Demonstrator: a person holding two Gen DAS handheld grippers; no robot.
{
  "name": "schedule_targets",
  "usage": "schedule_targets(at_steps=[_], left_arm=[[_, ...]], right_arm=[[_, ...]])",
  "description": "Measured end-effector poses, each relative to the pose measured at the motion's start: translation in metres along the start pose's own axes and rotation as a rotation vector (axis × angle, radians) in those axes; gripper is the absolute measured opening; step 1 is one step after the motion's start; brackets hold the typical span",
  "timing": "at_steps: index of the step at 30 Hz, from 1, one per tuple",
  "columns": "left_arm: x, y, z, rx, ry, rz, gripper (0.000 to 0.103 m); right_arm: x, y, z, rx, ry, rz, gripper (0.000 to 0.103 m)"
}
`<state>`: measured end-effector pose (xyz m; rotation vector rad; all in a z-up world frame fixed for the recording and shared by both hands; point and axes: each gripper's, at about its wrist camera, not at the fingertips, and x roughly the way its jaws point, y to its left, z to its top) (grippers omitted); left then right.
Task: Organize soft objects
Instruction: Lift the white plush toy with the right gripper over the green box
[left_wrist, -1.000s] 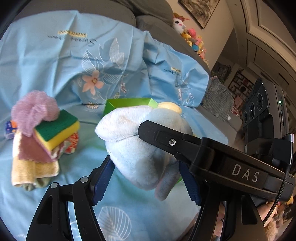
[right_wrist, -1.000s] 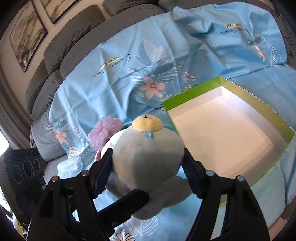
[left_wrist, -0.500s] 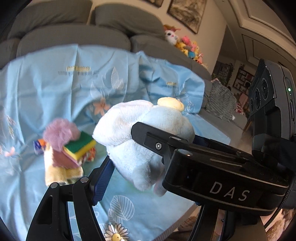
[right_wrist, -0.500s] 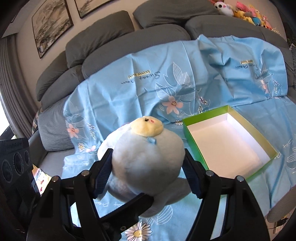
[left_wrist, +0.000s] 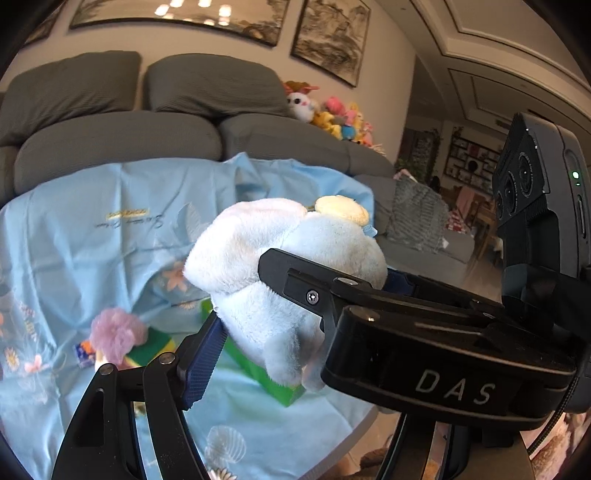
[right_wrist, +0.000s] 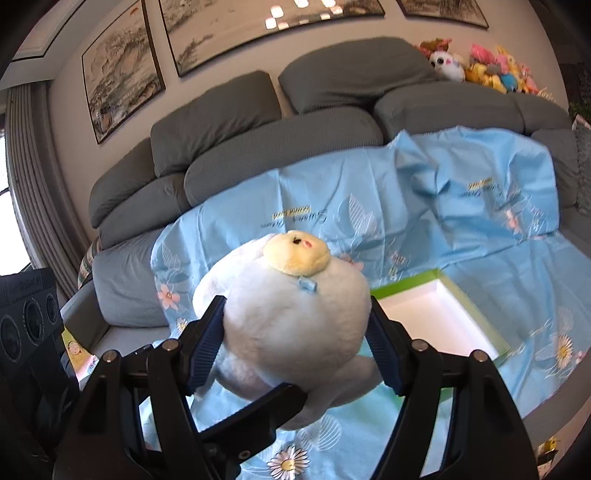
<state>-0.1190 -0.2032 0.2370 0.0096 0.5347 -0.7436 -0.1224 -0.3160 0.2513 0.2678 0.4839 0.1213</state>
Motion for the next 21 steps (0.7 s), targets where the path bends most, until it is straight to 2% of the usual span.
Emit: schedule_targets(at_steps=[5, 10, 14, 21], left_arm=[[0.020, -0.010, 0.019, 0.042, 0.015, -0.017, 0.072], [0.058, -0.013, 0.031, 0.052, 0.043, -0.033, 0.072], [0.103, -0.012, 0.033, 0.045, 0.081, -0.047, 0.072], [0.208, -0.001, 0.008, 0.025, 0.234, -0.085, 0.072]], right_arm=[[0.000, -0.018, 0.016, 0.010, -0.013, -0.039, 0.072], [0.014, -0.046, 0.028, 0.028, -0.006, -0.063, 0.072], [0.040, -0.082, 0.031, 0.071, 0.017, -0.072, 0.072], [0.104, -0.160, 0.006, 0.222, 0.111, -0.113, 0.072]])
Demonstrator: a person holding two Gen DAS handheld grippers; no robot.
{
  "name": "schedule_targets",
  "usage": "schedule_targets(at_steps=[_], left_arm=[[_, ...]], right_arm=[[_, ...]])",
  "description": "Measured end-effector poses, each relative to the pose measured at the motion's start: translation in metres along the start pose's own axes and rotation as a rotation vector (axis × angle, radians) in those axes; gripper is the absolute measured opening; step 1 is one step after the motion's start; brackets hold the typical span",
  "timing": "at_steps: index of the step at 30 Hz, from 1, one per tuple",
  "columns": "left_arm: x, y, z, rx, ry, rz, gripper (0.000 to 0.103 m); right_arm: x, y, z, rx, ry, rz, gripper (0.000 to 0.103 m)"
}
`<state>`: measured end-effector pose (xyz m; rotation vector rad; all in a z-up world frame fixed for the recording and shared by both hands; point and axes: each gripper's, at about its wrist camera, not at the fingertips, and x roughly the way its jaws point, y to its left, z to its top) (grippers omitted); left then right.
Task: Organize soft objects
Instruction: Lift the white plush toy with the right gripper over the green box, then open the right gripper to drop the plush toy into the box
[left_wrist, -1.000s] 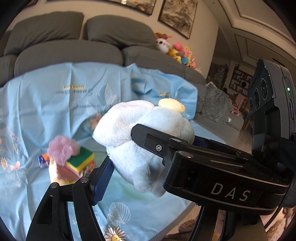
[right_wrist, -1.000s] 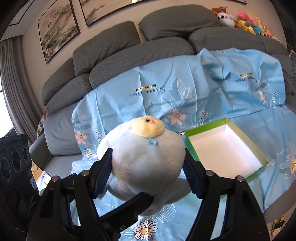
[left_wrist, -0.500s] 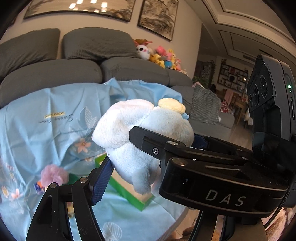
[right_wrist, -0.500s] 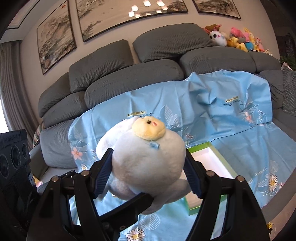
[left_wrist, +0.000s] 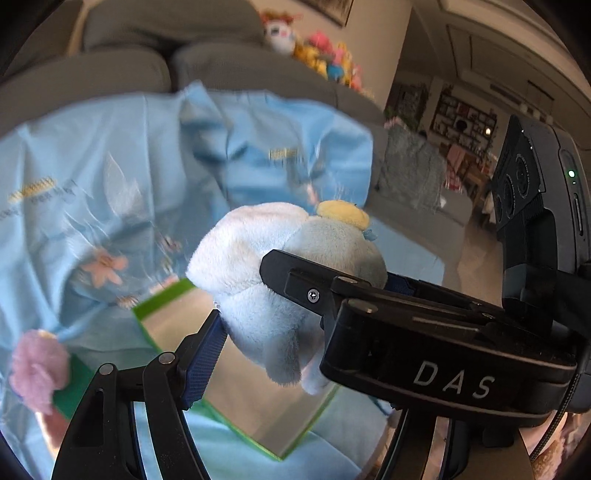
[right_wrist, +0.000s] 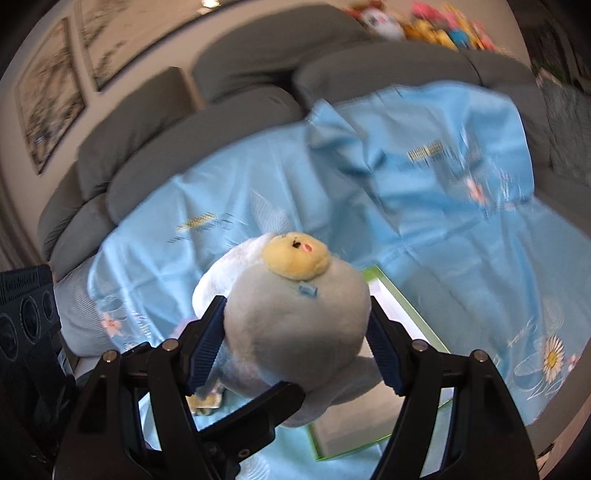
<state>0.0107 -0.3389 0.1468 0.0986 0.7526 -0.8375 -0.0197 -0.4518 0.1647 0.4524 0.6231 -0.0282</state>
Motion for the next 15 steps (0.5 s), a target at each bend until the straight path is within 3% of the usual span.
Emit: schedule_targets(at_steps=[6, 15], left_arm=[[0.065, 0.018, -0.016, -0.007, 0.124, -0.006, 0.072], [0.103, 0.029, -0.030, -0.046, 0.188, -0.074, 0.072]], right_arm=[[0.060, -0.047, -0.022, 0.144, 0.090, -0.010, 0.071], [0.098, -0.082, -0.034, 0.232, 0.155, -0.075, 0.073]])
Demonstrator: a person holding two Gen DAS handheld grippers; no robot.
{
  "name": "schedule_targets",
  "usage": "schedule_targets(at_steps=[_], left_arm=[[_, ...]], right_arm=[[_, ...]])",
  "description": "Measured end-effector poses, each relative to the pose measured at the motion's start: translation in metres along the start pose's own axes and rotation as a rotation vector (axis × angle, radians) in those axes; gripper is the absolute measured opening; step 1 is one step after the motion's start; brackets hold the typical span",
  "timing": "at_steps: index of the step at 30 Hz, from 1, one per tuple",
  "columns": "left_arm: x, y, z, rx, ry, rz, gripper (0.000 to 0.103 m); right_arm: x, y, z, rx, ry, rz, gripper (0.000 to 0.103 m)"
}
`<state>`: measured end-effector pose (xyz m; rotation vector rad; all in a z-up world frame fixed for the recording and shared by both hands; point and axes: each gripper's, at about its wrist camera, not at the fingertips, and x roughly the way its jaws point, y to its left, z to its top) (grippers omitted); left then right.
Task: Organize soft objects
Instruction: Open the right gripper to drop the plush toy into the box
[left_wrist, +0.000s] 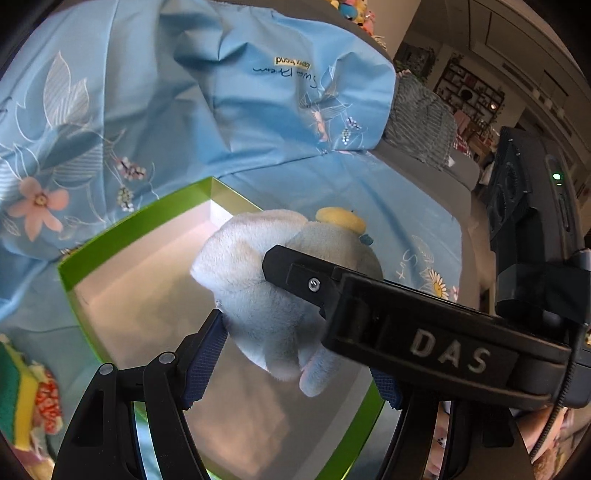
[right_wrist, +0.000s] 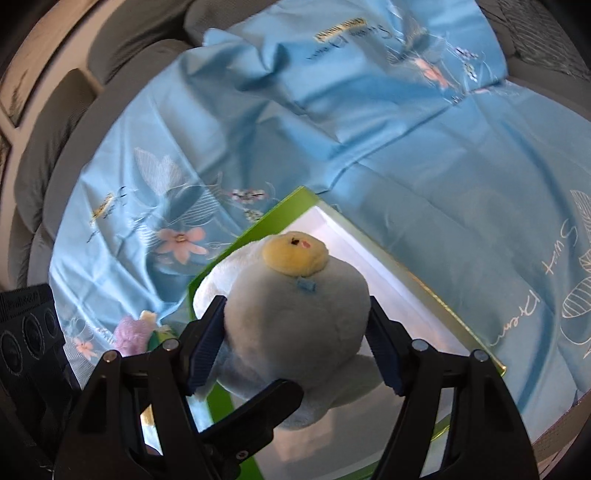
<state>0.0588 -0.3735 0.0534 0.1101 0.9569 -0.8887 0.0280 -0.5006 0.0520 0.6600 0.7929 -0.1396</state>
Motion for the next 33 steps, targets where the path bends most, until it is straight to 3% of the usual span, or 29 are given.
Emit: schedule_targets(at_steps=[1, 3, 6, 9, 16, 23, 33], left_arm=[[0.001, 0.001, -0.001, -0.003, -0.001, -0.009, 0.072], [0.001, 0.001, -0.001, -0.006, 0.002, -0.027, 0.072], [-0.002, 0.002, -0.001, -0.016, -0.005, -0.016, 0.072], [-0.013, 0.006, -0.007, -0.027, -0.021, -0.010, 0.072], [-0.058, 0.031, -0.026, -0.069, -0.070, 0.053, 0.073], [-0.122, 0.074, -0.055, -0.168, -0.150, 0.175, 0.083], [-0.202, 0.135, -0.112, -0.335, -0.215, 0.450, 0.088]], right_arm=[[0.004, -0.003, 0.001, 0.005, 0.004, -0.008, 0.074], [0.009, -0.008, 0.003, 0.025, 0.012, -0.006, 0.086], [0.012, -0.009, 0.003, 0.041, 0.019, 0.040, 0.096], [0.005, 0.001, 0.001, 0.006, -0.013, 0.017, 0.101], [-0.019, 0.030, -0.011, -0.081, -0.102, 0.001, 0.101], [-0.030, 0.066, -0.032, -0.141, -0.140, 0.036, 0.102], [-0.021, 0.138, -0.073, -0.327, -0.104, 0.045, 0.102]])
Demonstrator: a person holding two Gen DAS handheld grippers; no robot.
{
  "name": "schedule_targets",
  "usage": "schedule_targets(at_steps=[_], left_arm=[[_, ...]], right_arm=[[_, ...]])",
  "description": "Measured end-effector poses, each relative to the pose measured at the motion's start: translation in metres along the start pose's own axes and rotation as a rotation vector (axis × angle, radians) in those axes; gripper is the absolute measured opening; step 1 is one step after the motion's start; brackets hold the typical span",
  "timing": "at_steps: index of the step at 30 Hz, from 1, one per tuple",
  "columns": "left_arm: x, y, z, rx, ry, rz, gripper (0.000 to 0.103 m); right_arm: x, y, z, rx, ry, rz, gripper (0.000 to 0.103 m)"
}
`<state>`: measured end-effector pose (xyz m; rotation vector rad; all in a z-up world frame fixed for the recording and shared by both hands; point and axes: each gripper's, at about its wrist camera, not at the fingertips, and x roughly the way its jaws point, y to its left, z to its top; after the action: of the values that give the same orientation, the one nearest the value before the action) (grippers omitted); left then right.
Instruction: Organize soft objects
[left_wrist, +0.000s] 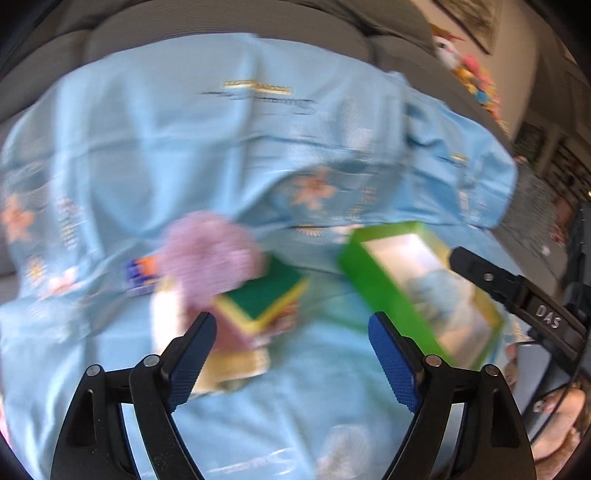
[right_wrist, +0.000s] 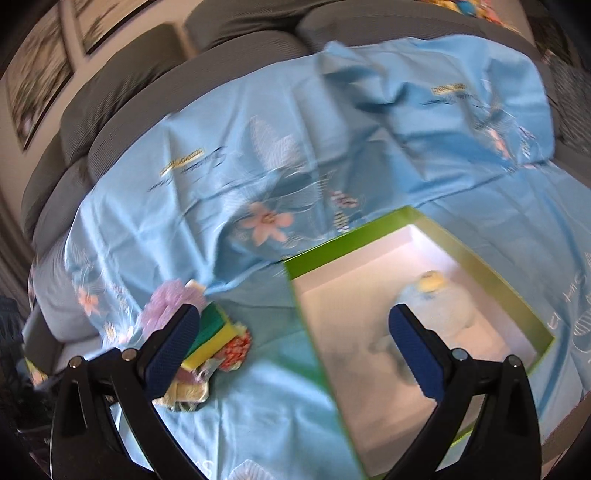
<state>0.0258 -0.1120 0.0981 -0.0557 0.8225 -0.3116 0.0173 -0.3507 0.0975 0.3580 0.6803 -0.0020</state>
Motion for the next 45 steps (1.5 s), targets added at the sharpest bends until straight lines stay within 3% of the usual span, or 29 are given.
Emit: schedule_targets(at_steps=[4, 8, 12, 16, 19, 25, 26, 27, 28, 32, 38, 41, 45], left_arm=[[-0.012, 0.054, -0.022, -0.123, -0.018, 0.110, 0.090], [-0.011, 0.097, -0.049, -0.222, 0.012, 0.135, 0.091], [-0.002, 0.130, -0.075, -0.324, 0.009, 0.148, 0.091], [0.006, 0.144, -0.084, -0.343, 0.002, 0.225, 0.091], [0.007, 0.152, -0.080, -0.372, -0.006, 0.168, 0.091], [0.006, 0.154, -0.081, -0.327, -0.017, 0.176, 0.091], [0.006, 0.155, -0.081, -0.328, -0.020, 0.176, 0.091], [0.006, 0.156, -0.080, -0.337, -0.025, 0.176, 0.091], [0.006, 0.157, -0.079, -0.348, -0.026, 0.175, 0.091], [0.003, 0.159, -0.078, -0.368, -0.034, 0.161, 0.091], [-0.005, 0.156, -0.079, -0.368, -0.063, 0.143, 0.091], [-0.006, 0.158, -0.081, -0.394, -0.061, 0.099, 0.091], [-0.006, 0.159, -0.085, -0.419, -0.045, 0.065, 0.091]], right_arm=[[0.015, 0.035, -0.006, -0.038, 0.052, 0.052, 0.102], [0.046, 0.068, -0.015, -0.034, 0.125, 0.119, 0.102], [0.084, 0.102, -0.026, -0.073, 0.189, 0.115, 0.102], [0.116, 0.132, -0.033, -0.130, 0.211, 0.102, 0.097], [0.139, 0.151, -0.035, -0.157, 0.220, 0.080, 0.092], [0.171, 0.167, -0.043, -0.225, 0.268, 0.032, 0.059], [0.173, 0.168, -0.045, -0.239, 0.271, 0.029, 0.040], [0.174, 0.167, -0.046, -0.243, 0.272, 0.028, 0.013], [0.173, 0.166, -0.047, -0.241, 0.271, 0.033, 0.008], [0.154, 0.168, -0.047, -0.278, 0.205, 0.087, 0.008], [0.079, 0.172, -0.050, -0.293, 0.134, 0.222, 0.008], [0.044, 0.162, -0.064, -0.275, 0.155, 0.286, 0.008], [0.034, 0.147, -0.093, -0.267, 0.249, 0.300, 0.009]])
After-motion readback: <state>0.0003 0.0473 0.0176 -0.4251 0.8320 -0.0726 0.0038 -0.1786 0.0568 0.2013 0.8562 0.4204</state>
